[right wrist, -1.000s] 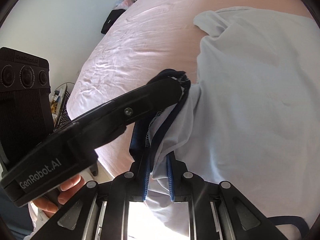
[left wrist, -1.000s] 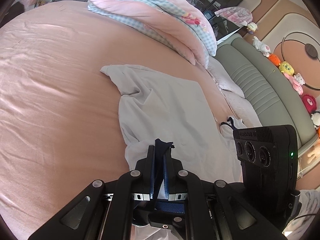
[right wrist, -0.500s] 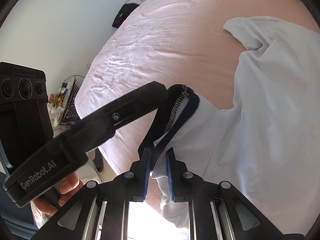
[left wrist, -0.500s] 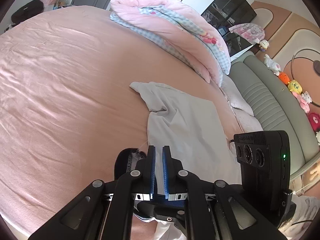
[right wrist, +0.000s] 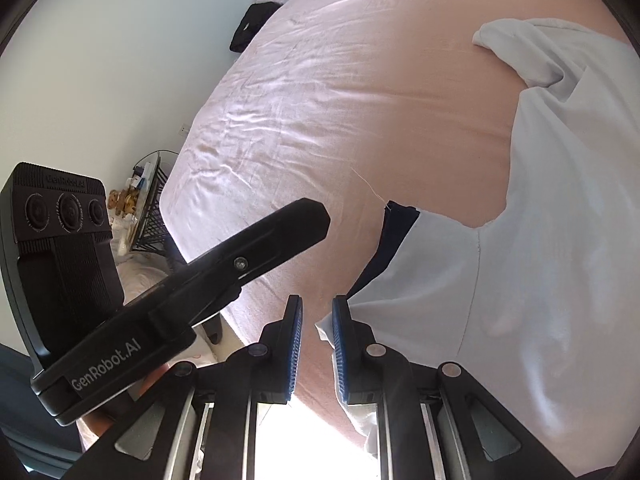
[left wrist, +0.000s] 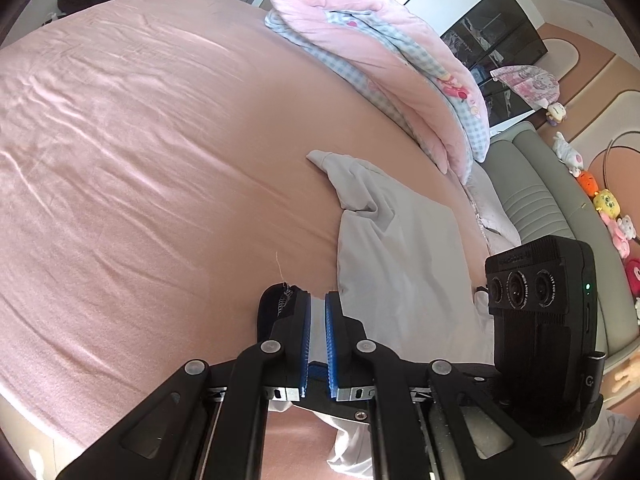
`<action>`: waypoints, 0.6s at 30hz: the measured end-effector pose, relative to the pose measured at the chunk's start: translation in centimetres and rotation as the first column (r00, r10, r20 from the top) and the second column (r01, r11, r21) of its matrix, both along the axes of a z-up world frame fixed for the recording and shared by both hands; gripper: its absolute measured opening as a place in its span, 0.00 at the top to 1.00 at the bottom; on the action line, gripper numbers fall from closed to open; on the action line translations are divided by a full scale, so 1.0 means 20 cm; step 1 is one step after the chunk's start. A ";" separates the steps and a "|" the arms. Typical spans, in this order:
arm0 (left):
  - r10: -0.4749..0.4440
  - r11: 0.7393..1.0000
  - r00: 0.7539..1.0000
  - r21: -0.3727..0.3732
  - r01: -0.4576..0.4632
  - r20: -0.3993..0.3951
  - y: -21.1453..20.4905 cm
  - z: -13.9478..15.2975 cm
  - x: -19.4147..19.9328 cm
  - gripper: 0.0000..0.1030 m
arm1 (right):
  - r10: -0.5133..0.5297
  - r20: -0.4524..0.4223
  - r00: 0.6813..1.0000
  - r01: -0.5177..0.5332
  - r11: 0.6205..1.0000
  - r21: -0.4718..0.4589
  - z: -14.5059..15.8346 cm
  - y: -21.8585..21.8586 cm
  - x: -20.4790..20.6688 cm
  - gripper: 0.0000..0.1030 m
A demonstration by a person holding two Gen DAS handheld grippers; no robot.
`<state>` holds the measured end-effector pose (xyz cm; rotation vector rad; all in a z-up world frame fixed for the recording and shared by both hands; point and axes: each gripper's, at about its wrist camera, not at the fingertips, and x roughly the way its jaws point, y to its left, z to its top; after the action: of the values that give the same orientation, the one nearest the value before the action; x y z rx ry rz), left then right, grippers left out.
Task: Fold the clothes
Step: 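Open both grippers and release the shirt edges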
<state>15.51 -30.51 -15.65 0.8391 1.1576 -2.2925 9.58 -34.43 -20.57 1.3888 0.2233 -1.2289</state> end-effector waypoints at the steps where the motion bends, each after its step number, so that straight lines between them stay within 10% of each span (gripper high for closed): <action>1: 0.008 1.000 1.000 0.011 -0.008 0.005 0.00 -0.01 0.01 0.94 | 0.011 -0.016 1.000 -0.011 1.000 -0.004 0.02 0.00 0.00 0.87; 5: 0.045 0.991 0.999 0.126 -0.043 -0.017 0.01 -0.07 0.10 0.89 | 0.049 -0.110 0.993 -0.051 0.999 -0.015 0.09 0.03 0.00 0.85; 9: 0.074 0.978 0.997 0.195 -0.074 0.010 0.05 -0.13 0.16 0.52 | 0.026 -0.146 0.989 -0.028 1.000 -0.013 0.11 0.08 -0.08 0.35; 18: 0.249 0.884 0.963 0.432 -0.182 -0.104 0.08 -0.26 0.31 0.45 | -0.003 -0.405 0.915 -0.015 0.999 -0.041 0.17 0.24 -0.14 0.34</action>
<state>21.78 -28.93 -20.95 0.6363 1.7631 -1.9817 6.85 -29.64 -17.26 1.0822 0.4852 -1.5014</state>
